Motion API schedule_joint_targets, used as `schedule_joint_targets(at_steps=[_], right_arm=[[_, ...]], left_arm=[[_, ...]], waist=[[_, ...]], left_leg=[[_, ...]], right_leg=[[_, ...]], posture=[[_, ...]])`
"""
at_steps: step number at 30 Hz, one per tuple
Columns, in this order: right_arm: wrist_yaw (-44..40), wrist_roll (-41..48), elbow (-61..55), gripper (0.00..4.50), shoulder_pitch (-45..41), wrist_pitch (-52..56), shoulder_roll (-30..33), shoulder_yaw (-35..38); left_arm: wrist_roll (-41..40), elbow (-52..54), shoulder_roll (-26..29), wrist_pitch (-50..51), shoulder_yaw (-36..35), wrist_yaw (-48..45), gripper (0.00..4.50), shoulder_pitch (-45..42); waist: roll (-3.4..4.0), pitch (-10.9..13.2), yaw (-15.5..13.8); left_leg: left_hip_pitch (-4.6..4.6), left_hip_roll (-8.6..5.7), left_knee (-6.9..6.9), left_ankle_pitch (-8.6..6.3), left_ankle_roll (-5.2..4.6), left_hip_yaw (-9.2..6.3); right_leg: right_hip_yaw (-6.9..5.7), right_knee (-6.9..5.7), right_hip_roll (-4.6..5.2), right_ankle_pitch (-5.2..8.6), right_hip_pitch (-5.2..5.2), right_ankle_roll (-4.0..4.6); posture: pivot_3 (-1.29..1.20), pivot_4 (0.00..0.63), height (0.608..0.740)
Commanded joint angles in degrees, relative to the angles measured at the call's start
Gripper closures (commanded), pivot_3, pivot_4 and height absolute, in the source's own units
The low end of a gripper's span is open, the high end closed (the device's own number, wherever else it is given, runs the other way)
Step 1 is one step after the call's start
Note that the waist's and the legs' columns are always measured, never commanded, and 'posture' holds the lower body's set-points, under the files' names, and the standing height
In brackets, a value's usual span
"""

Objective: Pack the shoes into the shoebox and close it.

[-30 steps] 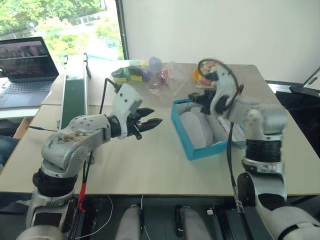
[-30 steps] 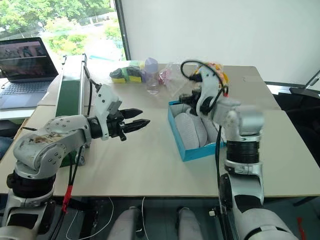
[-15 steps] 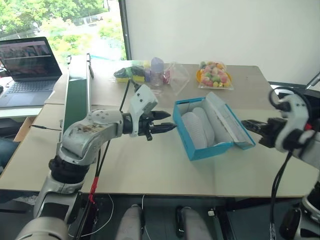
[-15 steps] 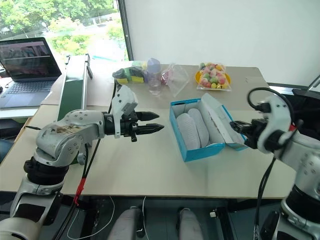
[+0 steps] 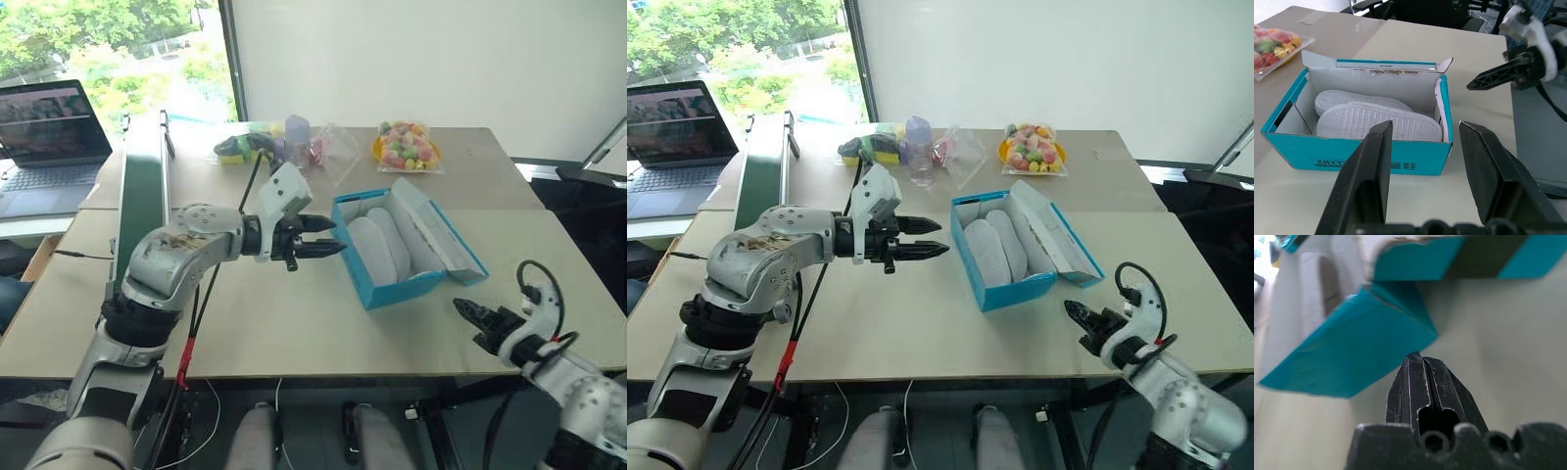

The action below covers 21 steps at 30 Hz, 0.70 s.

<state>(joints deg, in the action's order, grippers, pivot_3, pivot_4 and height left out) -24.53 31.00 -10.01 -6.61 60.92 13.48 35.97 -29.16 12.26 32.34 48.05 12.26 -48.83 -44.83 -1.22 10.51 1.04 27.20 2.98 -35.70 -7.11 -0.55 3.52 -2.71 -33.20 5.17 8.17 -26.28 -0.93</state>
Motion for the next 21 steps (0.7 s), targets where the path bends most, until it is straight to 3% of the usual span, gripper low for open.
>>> schedule_joint_targets(at_steps=[1, 7, 13, 18, 19, 21], right_arm=[[1.0, -3.8, 6.5, 4.49, -1.1, -11.0, 0.1, -3.8], [1.7, -8.6, 21.7, 4.49, -4.7, -28.2, -0.1, -7.2], [-3.2, -9.0, 33.2, 4.49, -8.6, -48.1, -1.6, -9.0], [-7.2, -4.7, 28.2, 4.49, -6.1, -51.9, -4.3, -10.1], [-7.3, -4.6, 26.7, 4.49, -5.7, -51.2, -4.6, -11.1], [-7.1, -5.7, 25.5, 4.49, -5.2, -50.9, -4.7, -13.2]], left_arm=[[0.0, 2.9, 1.0, 0.9, -1.7, 0.2, 2.22, -1.2], [-0.5, 4.6, 2.8, 2.8, -2.7, 0.7, 2.22, -0.9], [-1.2, 6.4, 3.1, 4.8, -3.4, 1.4, 2.22, -0.5], [-0.9, 6.5, 3.5, 5.4, -3.6, 1.1, 2.22, -0.8], [-0.9, 6.5, 3.5, 5.5, -3.6, 1.1, 2.22, -0.8], [-1.0, 6.7, 3.4, 5.8, -3.7, 1.2, 2.22, -0.9]], waist=[[0.10, 0.0, 0.0], [0.07, -0.1, 0.2], [0.08, -0.1, 0.6], [0.13, -0.1, 1.0], [0.14, -0.1, 0.9], [-0.59, -0.1, 0.6]], left_leg=[[0.00, -0.02, 0.00, 0.00, 0.00, 0.02], [-0.04, -0.03, -0.14, 0.00, 0.00, 0.00], [0.14, 0.08, -0.05, 0.00, -0.01, 0.03], [0.55, 1.36, 0.63, -0.01, -0.02, 0.45], [0.56, 1.60, 1.03, -0.01, -0.01, 0.82], [0.15, 2.12, 2.33, 0.01, 0.02, 2.92]], right_leg=[[0.00, 0.03, 0.02, -0.06, -0.01, 0.01], [0.01, 0.12, 0.00, -0.21, 0.09, 0.06], [-0.01, 0.75, -0.13, -0.28, 0.18, -0.04], [-0.03, 1.47, -0.85, -0.64, 0.15, 0.11], [0.04, 1.36, -0.83, -0.68, 0.06, 0.18], [0.63, -0.91, -0.63, -0.42, -0.31, 0.84]], posture=[[0.00, 0.150, 0.739], [0.00, 0.150, 0.739], [0.00, 0.150, 0.739], [0.00, 0.150, 0.739], [0.00, 0.150, 0.739], [0.00, 0.150, 0.739]])
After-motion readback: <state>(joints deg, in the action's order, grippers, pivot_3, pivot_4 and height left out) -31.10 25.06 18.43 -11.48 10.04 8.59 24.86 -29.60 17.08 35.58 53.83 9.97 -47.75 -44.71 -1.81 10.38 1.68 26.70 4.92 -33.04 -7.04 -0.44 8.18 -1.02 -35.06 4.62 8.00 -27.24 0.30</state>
